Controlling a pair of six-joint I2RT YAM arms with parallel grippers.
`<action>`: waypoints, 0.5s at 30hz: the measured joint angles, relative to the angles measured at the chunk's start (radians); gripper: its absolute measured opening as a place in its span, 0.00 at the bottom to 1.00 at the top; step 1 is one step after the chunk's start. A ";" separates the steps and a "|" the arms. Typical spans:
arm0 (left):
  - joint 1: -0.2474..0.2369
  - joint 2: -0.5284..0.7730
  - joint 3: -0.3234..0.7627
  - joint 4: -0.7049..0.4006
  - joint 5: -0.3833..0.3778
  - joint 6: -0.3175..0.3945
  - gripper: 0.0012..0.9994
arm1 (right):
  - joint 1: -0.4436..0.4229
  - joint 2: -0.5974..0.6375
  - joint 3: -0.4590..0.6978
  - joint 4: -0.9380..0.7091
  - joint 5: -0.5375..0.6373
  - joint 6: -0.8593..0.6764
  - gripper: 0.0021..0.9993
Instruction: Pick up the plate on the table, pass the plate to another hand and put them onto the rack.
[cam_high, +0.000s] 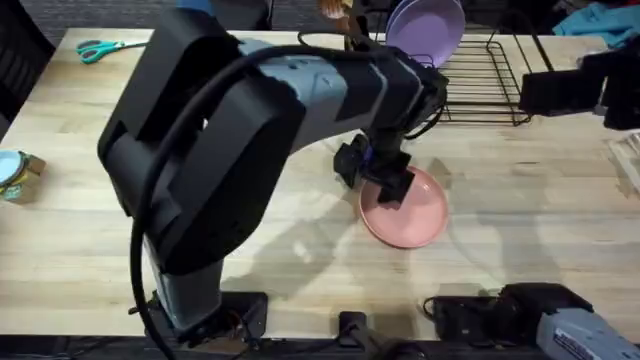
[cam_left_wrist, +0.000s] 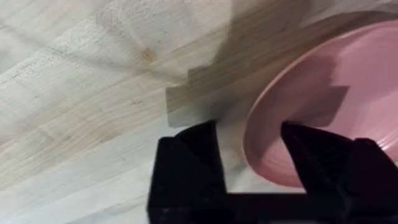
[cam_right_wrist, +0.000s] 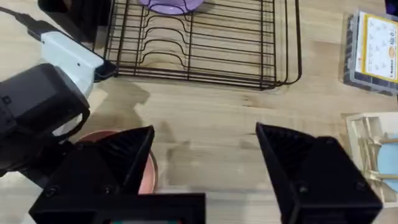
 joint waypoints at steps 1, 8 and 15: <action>0.000 0.000 0.000 0.000 0.004 0.001 0.58 | 0.000 0.000 0.000 0.000 0.000 0.000 1.00; 0.001 0.000 0.001 0.001 0.009 -0.001 0.29 | 0.000 0.000 0.000 -0.006 0.000 0.000 1.00; 0.012 0.000 0.010 0.000 0.012 -0.004 0.09 | 0.000 0.000 0.000 -0.013 0.000 0.000 1.00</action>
